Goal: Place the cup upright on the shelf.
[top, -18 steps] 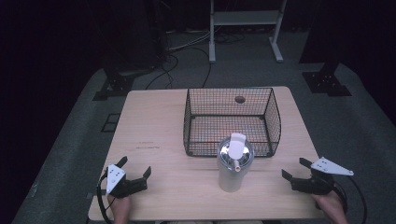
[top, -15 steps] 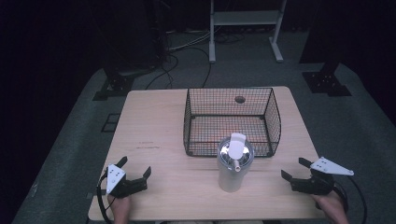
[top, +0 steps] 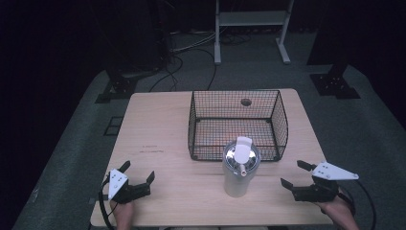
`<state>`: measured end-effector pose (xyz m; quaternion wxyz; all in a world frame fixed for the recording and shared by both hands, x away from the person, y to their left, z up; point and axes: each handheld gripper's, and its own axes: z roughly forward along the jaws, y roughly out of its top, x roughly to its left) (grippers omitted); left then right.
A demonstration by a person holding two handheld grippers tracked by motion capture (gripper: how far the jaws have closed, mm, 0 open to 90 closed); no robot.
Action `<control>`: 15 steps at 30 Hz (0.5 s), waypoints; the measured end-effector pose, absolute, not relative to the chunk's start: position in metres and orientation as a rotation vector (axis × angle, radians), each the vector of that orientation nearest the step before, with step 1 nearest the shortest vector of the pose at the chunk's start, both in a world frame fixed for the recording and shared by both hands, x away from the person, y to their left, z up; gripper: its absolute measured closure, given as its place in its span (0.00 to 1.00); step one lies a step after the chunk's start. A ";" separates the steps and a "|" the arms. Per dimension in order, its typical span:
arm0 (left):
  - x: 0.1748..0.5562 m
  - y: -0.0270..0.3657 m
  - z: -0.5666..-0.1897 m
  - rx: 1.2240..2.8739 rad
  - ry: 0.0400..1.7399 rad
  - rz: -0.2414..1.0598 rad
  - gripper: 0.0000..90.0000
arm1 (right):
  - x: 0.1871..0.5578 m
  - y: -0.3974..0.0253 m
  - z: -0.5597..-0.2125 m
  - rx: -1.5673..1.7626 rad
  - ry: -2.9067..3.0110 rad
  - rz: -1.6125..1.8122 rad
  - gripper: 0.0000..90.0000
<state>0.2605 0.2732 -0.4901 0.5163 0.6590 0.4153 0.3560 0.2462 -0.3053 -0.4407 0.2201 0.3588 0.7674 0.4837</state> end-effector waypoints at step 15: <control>0.260 0.273 -0.490 1.580 0.999 0.855 0.00 | 0.241 -0.275 -0.422 0.825 2.230 1.371 0.10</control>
